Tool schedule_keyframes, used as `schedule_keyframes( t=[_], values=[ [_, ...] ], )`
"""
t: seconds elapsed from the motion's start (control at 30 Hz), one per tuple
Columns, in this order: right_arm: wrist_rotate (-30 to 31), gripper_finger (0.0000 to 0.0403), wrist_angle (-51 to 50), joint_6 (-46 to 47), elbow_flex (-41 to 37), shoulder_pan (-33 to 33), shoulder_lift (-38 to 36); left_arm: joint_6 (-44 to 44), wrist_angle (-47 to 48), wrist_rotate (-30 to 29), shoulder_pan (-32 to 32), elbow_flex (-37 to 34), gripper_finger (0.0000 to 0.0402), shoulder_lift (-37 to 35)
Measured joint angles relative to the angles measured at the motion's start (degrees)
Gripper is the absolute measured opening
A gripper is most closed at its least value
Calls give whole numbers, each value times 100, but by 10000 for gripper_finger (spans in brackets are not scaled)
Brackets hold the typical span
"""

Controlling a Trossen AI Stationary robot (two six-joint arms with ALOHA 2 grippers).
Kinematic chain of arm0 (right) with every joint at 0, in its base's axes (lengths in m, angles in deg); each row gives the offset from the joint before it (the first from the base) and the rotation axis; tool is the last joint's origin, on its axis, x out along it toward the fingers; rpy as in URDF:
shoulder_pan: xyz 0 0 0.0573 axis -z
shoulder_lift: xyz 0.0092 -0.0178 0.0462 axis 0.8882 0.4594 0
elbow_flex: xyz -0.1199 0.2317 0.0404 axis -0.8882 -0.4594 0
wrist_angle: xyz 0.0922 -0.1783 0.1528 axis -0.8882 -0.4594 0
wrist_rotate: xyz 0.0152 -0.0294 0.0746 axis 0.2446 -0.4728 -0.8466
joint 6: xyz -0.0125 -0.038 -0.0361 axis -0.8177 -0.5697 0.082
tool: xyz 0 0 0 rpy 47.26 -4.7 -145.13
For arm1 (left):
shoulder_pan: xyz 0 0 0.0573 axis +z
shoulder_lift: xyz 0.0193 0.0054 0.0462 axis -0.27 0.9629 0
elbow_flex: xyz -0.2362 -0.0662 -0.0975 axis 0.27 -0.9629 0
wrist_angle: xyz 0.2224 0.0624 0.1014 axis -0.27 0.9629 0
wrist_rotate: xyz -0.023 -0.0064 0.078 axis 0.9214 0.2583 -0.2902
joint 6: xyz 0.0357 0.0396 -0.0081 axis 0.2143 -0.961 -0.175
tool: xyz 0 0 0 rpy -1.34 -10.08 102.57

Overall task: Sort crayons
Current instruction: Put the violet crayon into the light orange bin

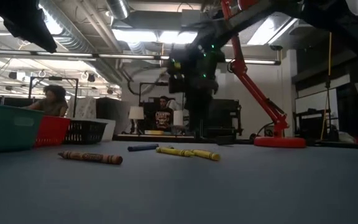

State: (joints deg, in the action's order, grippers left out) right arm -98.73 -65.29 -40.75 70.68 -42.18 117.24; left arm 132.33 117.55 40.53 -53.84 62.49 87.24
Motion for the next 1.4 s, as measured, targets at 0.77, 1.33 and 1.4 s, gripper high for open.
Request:
schedule_keyframes(
  t=[0.77, 1.33, 1.4],
  values=[
    [1095, 15, 2129, 171, 545, -2291, -14, 17, -1036, -61, 2, 0, 92, 0],
    [1298, 16, 3467, 319, 545, -2615, -22, 11, -1170, -71, 125, 0, 92, -2],
    [1186, 16, 3509, 423, 545, -2614, -22, 7, -1161, -72, 170, 0, 92, -2]
  ],
)
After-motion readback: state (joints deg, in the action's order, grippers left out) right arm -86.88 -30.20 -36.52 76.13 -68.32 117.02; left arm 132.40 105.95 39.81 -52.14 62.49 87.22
